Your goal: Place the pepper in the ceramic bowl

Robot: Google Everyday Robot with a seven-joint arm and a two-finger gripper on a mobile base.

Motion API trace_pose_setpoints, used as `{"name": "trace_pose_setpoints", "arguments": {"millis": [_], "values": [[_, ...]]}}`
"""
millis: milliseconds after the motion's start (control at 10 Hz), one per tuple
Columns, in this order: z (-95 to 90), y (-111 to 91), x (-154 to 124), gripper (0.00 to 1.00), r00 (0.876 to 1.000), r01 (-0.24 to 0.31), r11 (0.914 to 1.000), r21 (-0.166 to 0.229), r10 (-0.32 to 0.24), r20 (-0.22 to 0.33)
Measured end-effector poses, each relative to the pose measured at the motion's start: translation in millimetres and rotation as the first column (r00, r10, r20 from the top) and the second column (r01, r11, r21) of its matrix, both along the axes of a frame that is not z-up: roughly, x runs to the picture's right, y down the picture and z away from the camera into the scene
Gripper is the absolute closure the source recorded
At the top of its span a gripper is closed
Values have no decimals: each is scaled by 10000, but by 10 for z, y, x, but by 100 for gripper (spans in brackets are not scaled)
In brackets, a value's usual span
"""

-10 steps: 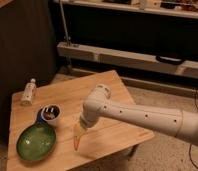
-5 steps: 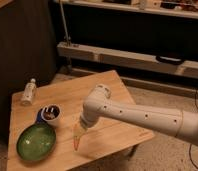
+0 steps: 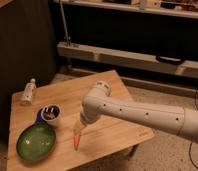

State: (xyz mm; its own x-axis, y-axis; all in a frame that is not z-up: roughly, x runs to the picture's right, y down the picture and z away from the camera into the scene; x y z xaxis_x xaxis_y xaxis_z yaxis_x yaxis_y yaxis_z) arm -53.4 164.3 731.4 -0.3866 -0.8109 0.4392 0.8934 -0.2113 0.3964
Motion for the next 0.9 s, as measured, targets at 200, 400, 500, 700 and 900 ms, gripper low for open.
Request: {"name": "trace_pose_setpoints", "arguments": {"millis": [200, 400, 500, 700, 900], "values": [[7, -36, 13, 20, 9901, -1200, 9926, -203, 1181, -762], [18, -31, 22, 20, 9890, -1115, 9937, -148, 1095, -994], [44, 0, -41, 20, 9871, -753, 9970, -183, 719, -1427], [200, 126, -172, 20, 9555, 265, 9996, -99, -283, -2936], [328, 250, -232, 20, 9334, 564, 9980, -294, -631, -3533]]}}
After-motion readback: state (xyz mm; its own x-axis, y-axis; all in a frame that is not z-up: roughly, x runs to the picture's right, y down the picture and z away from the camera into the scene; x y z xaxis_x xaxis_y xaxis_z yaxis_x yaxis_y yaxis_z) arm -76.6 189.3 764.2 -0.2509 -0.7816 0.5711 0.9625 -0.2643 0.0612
